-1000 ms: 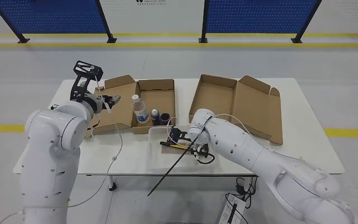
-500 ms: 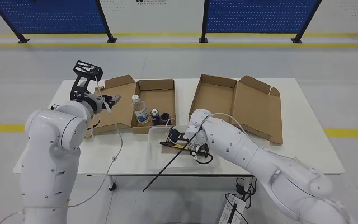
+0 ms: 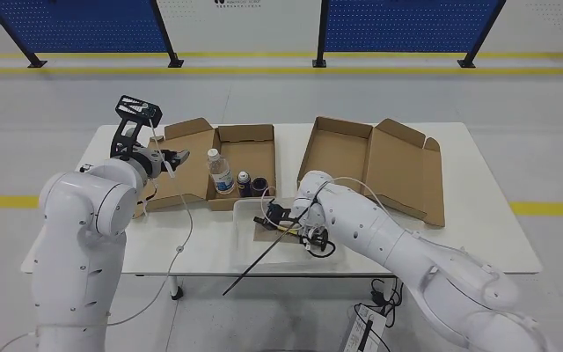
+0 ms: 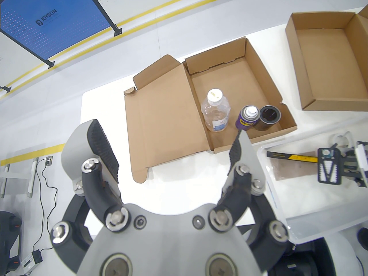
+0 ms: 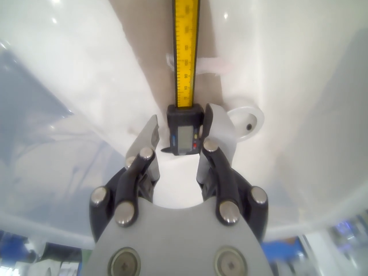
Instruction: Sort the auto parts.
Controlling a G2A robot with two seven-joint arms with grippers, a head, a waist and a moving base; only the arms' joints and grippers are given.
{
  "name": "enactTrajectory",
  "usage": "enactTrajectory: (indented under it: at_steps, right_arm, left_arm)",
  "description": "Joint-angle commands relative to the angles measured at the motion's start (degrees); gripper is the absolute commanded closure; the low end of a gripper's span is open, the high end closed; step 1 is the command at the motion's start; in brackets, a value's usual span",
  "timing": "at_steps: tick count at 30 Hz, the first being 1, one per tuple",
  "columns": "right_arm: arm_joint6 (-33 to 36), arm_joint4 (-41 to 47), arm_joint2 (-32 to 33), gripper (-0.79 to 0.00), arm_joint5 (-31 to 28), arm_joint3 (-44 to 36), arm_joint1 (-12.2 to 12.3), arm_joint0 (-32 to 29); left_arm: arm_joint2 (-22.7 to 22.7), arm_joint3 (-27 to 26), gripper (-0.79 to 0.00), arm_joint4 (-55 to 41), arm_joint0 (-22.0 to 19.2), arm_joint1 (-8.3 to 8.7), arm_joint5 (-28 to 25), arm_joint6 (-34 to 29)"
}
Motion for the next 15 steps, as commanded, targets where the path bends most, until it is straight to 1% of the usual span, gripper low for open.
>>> enactTrajectory:
  at_steps: [1,2,3,4,5,6,7,15]
  right_arm:
    - [0.10,-0.07,0.06,-0.271,-0.13,0.27,-0.14,-0.04]
    - [0.12,-0.10,0.10,-0.222,-0.14,0.33,-0.22,-0.06]
    - [0.17,-0.13,0.14,-0.203,-0.09,0.33,-0.31,-0.07]
    - [0.22,-0.10,0.18,-0.145,-0.12,0.31,-0.40,-0.10]
    - [0.26,-0.04,0.25,-0.068,-0.17,0.38,-0.48,-0.11]
    - [0.29,-0.14,0.27,-0.025,-0.27,0.38,-0.56,-0.07]
    - [0.28,-0.14,0.31,0.000,-0.38,0.34,-0.66,-0.07]
    - [-0.10,0.07,0.25,0.000,-1.52,-0.44,-1.75,-0.09]
  left_arm:
    - [0.00,0.00,-0.785,0.00,0.00,0.00,0.00,0.00]
    - [0.00,0.00,-0.785,0.00,0.00,0.00,0.00,0.00]
    - [0.00,0.00,-0.785,0.00,0.00,0.00,0.00,0.00]
    - [0.00,0.00,-0.785,0.00,0.00,0.00,0.00,0.00]
    - [0.00,0.00,-0.785,0.00,0.00,0.00,0.00,0.00]
    - [0.00,0.00,-0.785,0.00,0.00,0.00,0.00,0.00]
    - [0.00,0.00,-0.785,0.00,0.00,0.00,0.00,0.00]
    - [0.00,0.00,-0.785,0.00,0.00,0.00,0.00,0.00]
